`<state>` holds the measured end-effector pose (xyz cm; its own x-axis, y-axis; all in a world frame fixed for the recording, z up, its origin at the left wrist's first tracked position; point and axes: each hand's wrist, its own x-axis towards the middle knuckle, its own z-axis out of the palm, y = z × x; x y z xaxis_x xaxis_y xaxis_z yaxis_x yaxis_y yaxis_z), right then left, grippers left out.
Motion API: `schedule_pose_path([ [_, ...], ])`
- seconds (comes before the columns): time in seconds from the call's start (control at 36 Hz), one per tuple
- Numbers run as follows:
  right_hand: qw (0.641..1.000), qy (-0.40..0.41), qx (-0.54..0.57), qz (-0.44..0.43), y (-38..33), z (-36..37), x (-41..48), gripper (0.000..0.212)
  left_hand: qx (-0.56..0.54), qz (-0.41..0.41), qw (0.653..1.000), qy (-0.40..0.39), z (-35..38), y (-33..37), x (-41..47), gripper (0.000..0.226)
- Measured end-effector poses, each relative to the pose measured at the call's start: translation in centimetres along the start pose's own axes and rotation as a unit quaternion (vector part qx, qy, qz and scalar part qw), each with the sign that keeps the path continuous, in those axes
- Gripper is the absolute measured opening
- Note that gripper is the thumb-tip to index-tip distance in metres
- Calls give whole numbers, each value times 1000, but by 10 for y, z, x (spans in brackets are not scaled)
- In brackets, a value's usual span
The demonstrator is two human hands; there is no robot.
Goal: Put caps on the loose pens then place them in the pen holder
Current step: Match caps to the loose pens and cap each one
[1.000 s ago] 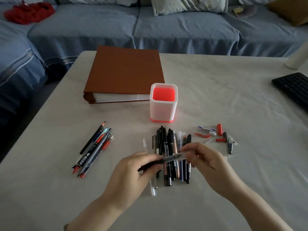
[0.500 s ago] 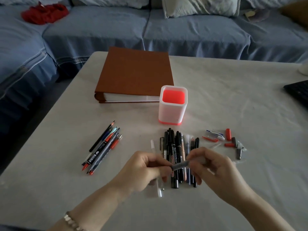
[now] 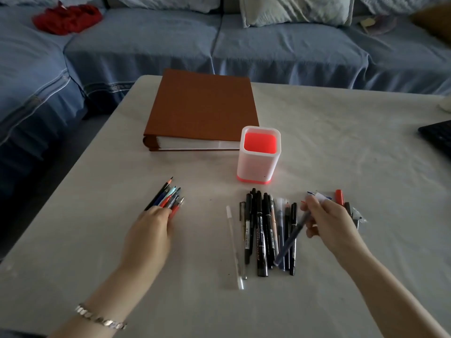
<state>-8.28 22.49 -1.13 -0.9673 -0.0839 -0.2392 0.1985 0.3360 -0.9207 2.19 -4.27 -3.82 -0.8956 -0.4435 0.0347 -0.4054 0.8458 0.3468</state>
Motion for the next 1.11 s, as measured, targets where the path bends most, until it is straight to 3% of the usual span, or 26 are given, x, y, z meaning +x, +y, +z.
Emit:
schedule_pose_path([
  [0.08,996,7,-88,-7,7,7,14,36,23,-14,999,-27,9,-3,1,18],
  [0.19,974,-1,-226,-24,21,21,24,26,26,-9,999,-19,14,-3,3,13],
  [0.42,943,46,-302,-129,30,17,21,23,49,1,998,-50,16,7,1,8],
  [0.67,899,62,-423,-94,35,-19,37,28,-153,72,986,13,1,40,-11,15],
  [0.83,896,61,-435,-73,33,-18,46,25,-237,99,966,-27,-13,59,-21,28],
  [0.97,887,59,-448,-97,38,-20,46,27,-277,115,953,-45,-24,71,-30,15],
  [1.06,935,76,-314,-145,27,-18,35,19,-308,108,944,-55,-27,75,-34,23],
  [1.11,972,42,-183,-138,12,-13,21,11,-317,105,941,-60,-28,78,-35,25],
])
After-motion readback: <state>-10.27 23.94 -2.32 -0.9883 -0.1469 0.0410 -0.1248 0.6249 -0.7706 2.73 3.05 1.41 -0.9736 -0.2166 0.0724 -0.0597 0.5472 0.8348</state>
